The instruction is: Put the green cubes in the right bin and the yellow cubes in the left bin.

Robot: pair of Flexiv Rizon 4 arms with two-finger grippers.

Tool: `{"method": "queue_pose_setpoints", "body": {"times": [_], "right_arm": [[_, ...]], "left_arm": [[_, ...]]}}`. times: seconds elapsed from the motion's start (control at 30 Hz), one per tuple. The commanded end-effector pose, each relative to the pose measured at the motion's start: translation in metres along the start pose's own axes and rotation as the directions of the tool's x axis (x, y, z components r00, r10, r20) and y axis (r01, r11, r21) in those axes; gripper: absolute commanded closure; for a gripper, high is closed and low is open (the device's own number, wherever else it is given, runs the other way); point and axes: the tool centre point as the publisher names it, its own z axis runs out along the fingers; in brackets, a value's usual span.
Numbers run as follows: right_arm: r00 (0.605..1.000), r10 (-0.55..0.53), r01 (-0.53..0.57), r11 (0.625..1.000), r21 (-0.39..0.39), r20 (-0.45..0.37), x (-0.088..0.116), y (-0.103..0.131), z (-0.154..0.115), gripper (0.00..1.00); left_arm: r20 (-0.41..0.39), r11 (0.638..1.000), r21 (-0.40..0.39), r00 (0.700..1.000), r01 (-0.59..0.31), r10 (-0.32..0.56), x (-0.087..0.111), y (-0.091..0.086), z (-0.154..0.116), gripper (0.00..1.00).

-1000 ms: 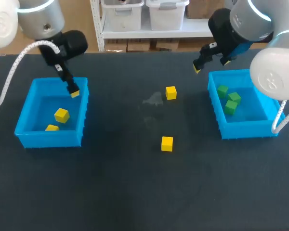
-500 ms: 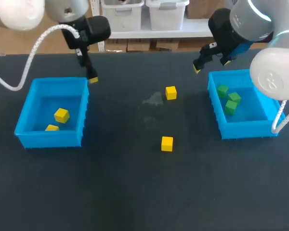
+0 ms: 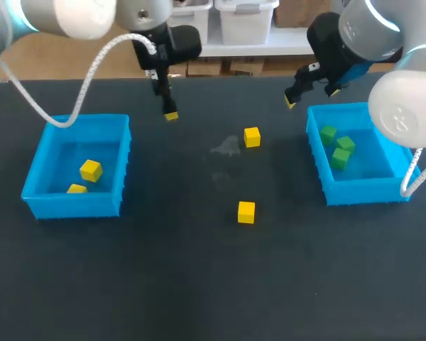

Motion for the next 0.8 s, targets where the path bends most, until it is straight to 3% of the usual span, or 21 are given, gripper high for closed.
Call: {"method": "queue_pose_setpoints", "body": {"times": [0.03, 0.47, 0.8], "right_arm": [[1.0, 0.0, 0.0, 1.0, -0.001, 0.0, 0.0, 0.0, 0.0, 0.0], [1.0, 0.0, 0.0, 1.0, -0.001, 0.0, 0.0, 0.0, 0.0, 0.0], [1.0, 0.0, 0.0, 1.0, -0.001, 0.0, 0.0, 0.0, 0.0, 0.0]], "left_arm": [[-0.038, 0.999, 0.034, 0.999, 0.011, -0.01, -0.019, 0.013, 0.009, 0.0], [0.087, 0.997, 0.054, 0.995, 0.046, -0.051, -0.059, 0.01, 0.023, 0.0], [0.134, 0.996, 0.091, 0.991, -0.014, 0.002, -0.087, -0.001, 0.03, 0.0]]}}
